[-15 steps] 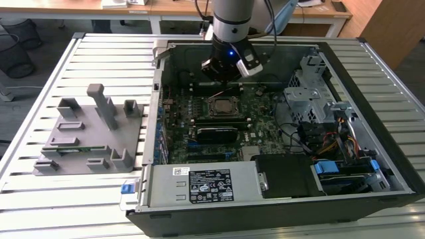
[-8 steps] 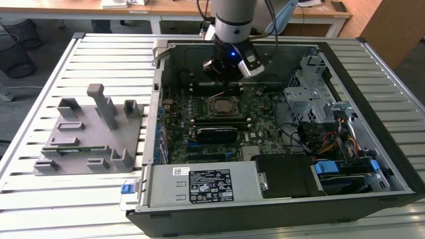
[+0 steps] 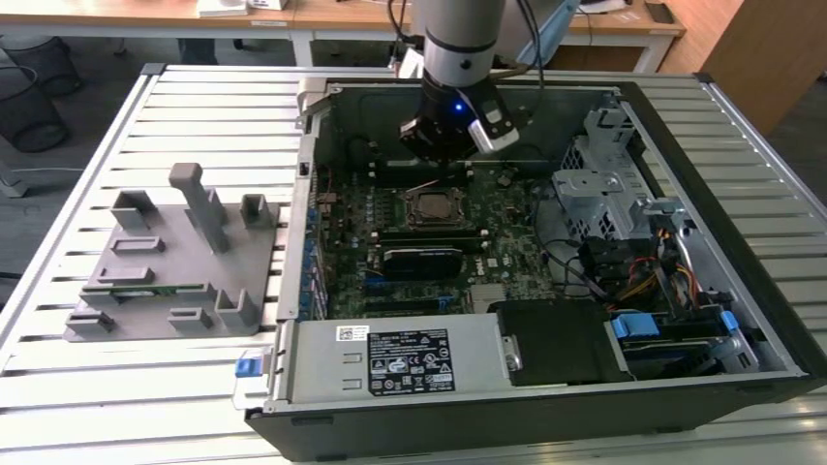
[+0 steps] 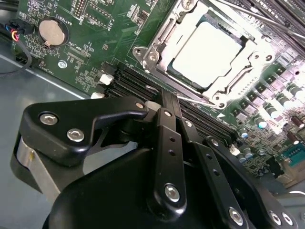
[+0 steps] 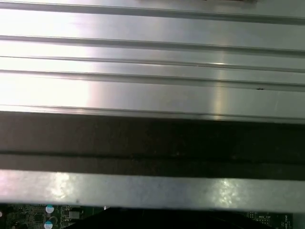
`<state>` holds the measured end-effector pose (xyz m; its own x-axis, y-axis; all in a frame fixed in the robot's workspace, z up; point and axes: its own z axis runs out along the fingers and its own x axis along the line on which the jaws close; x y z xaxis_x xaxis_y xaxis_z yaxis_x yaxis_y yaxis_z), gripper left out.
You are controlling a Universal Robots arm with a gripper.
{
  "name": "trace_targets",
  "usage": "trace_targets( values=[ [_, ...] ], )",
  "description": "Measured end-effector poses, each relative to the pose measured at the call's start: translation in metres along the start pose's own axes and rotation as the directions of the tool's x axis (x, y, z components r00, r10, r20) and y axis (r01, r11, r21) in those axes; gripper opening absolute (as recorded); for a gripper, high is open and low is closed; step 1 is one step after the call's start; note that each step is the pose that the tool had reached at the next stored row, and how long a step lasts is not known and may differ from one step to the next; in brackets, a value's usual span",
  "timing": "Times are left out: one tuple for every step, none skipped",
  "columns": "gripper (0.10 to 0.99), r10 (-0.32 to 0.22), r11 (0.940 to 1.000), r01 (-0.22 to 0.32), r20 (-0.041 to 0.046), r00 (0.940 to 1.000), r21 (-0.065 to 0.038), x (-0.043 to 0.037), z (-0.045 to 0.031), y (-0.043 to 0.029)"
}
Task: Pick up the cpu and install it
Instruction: 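Install the first cpu locking lever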
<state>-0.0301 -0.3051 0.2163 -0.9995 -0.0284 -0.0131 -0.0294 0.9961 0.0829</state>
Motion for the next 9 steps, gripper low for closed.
trace_targets(
  values=[
    [0.106,0.000,1.0000,0.000,0.0000,1.0000,0.000,-0.0002,0.0009,-0.0001],
    [0.106,0.000,1.0000,0.000,-0.0001,1.0000,0.000,-0.0004,0.0018,-0.0002],
    [0.106,0.000,1.0000,0.000,-0.0001,1.0000,0.001,-0.0006,0.0028,-0.0003],
    [0.106,0.000,1.0000,0.000,-0.0001,1.0000,0.001,-0.0008,0.0038,-0.0003],
    [0.106,0.000,1.0000,0.000,-0.0002,1.0000,0.001,-0.0010,0.0048,-0.0004],
    [0.106,0.000,1.0000,0.000,-0.0001,1.0000,0.002,-0.0013,0.0058,-0.0005],
    [0.106,0.000,1.0000,0.000,-0.0002,1.0000,0.002,-0.0014,0.0068,-0.0006],
    [0.106,0.000,1.0000,0.000,-0.0002,1.0000,0.003,-0.0014,0.0078,-0.0007],
    [0.106,0.000,1.0000,0.000,-0.0002,1.0000,0.003,-0.0015,0.0089,-0.0008]
  ],
)
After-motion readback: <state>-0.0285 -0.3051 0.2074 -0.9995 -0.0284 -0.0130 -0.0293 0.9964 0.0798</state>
